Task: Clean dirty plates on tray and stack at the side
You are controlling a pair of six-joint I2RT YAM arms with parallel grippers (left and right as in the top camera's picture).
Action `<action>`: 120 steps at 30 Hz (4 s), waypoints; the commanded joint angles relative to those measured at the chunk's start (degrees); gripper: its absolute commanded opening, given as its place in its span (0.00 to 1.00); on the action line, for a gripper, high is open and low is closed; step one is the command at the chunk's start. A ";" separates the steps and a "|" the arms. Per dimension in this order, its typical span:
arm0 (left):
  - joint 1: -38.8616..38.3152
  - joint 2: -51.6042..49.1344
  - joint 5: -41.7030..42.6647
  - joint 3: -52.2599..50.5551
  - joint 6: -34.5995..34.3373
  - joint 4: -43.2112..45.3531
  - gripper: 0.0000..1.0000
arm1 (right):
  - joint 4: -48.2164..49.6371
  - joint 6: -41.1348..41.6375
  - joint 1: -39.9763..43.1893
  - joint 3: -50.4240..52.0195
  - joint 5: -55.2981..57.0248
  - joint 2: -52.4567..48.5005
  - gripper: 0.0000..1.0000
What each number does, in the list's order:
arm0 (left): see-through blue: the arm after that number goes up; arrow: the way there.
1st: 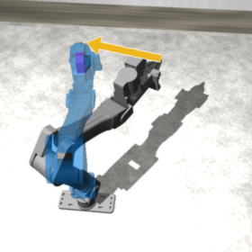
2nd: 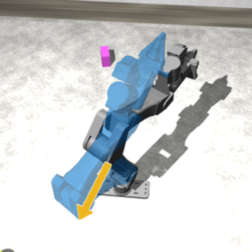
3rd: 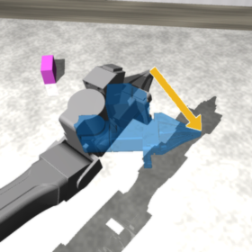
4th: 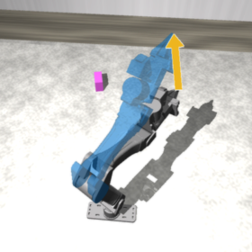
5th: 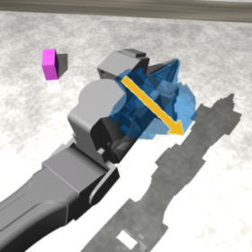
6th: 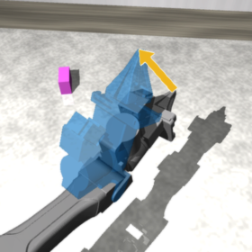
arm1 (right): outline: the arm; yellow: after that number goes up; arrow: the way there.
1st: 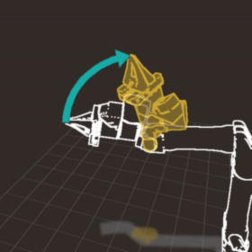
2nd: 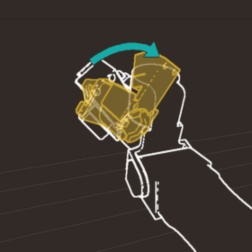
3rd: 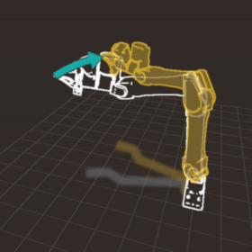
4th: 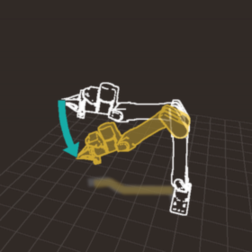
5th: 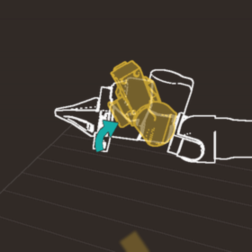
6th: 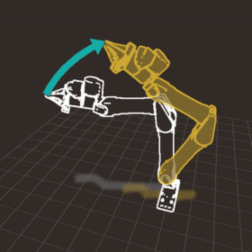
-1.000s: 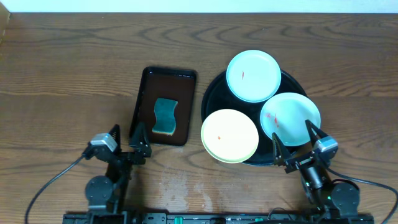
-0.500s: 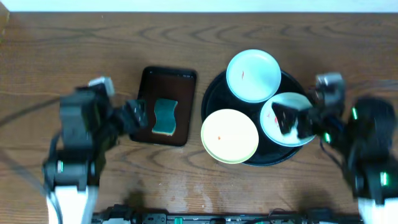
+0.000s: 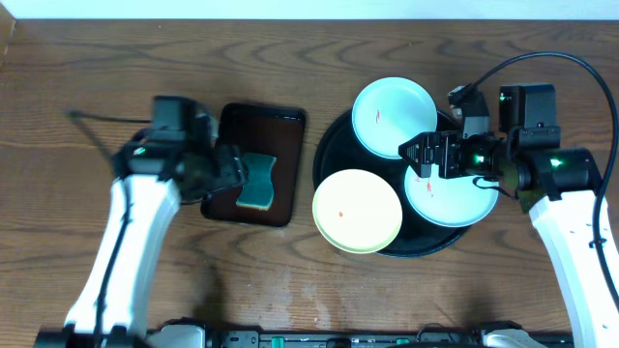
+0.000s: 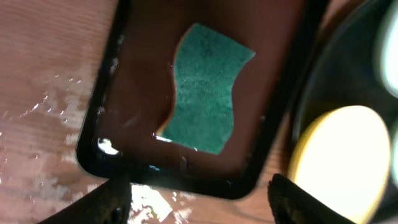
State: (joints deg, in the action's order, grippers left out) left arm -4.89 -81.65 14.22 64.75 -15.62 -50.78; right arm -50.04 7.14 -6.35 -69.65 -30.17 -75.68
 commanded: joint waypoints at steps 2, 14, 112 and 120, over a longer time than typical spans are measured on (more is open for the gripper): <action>-6.01 -7.50 -9.81 1.05 1.22 2.43 0.63 | -0.13 -0.42 -2.16 -1.01 -2.89 0.24 0.91; -8.81 -25.11 -15.39 1.05 0.57 16.70 0.45 | -0.57 -0.39 -5.57 -1.01 -2.86 0.24 0.88; -16.87 2.43 -0.22 0.20 -5.22 11.63 0.07 | 32.28 14.19 -10.27 27.06 26.38 -12.72 0.01; -26.88 -9.97 5.40 0.20 -12.61 23.69 0.07 | 31.15 14.19 -10.27 27.08 25.59 -12.72 0.01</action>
State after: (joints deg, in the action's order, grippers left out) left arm -28.62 -86.63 15.16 63.55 -23.94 -30.61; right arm -18.39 22.06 -16.86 -41.54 -3.92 -89.27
